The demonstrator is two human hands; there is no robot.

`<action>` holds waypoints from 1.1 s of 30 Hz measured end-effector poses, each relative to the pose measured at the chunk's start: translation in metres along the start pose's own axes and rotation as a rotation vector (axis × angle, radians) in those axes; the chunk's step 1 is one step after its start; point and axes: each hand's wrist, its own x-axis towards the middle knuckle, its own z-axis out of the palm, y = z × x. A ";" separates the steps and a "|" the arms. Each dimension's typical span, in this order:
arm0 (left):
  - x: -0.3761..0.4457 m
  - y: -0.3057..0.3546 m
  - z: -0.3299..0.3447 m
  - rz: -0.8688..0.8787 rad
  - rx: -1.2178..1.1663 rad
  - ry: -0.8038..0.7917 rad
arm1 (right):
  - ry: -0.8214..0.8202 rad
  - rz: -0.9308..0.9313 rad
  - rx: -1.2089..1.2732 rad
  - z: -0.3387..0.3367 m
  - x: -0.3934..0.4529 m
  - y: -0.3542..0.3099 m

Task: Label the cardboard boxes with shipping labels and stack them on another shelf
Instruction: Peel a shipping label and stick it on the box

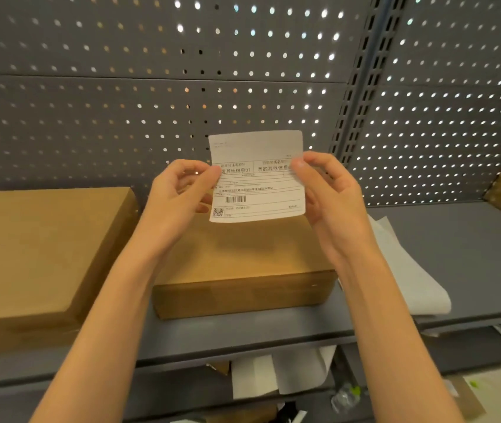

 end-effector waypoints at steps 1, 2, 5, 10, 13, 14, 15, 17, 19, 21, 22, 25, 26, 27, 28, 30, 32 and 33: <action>0.001 -0.001 0.001 0.010 0.007 -0.005 | -0.001 0.010 0.007 0.000 0.001 0.001; 0.001 -0.002 0.001 0.024 0.016 -0.005 | 0.000 0.021 0.010 0.001 0.002 0.002; 0.004 -0.004 -0.002 0.031 0.013 0.007 | 0.030 0.037 -0.052 -0.001 0.006 0.008; 0.007 -0.009 0.001 -0.024 0.066 0.028 | 0.173 0.004 -0.326 -0.004 0.012 0.022; 0.010 -0.014 0.001 -0.039 0.101 0.050 | 0.229 -0.036 -0.485 -0.006 0.017 0.028; 0.010 -0.015 0.002 -0.046 0.116 0.054 | 0.240 -0.048 -0.539 -0.007 0.019 0.029; 0.010 -0.016 0.003 -0.052 0.136 0.056 | 0.245 -0.062 -0.596 -0.007 0.020 0.031; 0.009 -0.016 0.004 -0.056 0.184 0.061 | 0.243 -0.096 -0.715 -0.006 0.020 0.035; 0.009 -0.018 0.006 -0.065 0.234 0.067 | 0.240 -0.111 -0.822 -0.006 0.021 0.038; 0.010 -0.021 0.007 -0.087 0.284 0.082 | 0.243 -0.117 -0.905 -0.006 0.023 0.042; 0.011 -0.023 0.007 -0.097 0.311 0.088 | 0.242 -0.115 -0.929 -0.006 0.023 0.043; 0.014 -0.027 0.006 -0.117 0.374 0.095 | 0.232 -0.108 -0.958 -0.006 0.025 0.047; 0.014 -0.029 0.005 -0.123 0.388 0.097 | 0.225 -0.105 -0.962 -0.006 0.026 0.048; 0.014 -0.030 0.005 -0.125 0.399 0.101 | 0.216 -0.101 -0.967 -0.006 0.026 0.049; 0.014 -0.031 0.005 -0.126 0.413 0.106 | 0.210 -0.095 -0.971 -0.006 0.027 0.050; 0.014 -0.033 0.005 -0.132 0.446 0.123 | 0.207 -0.078 -0.971 -0.005 0.029 0.054; 0.015 -0.033 0.007 -0.139 0.466 0.139 | 0.210 -0.067 -0.971 -0.004 0.030 0.057; 0.016 -0.033 0.007 -0.141 0.476 0.142 | 0.210 -0.067 -0.972 -0.004 0.030 0.058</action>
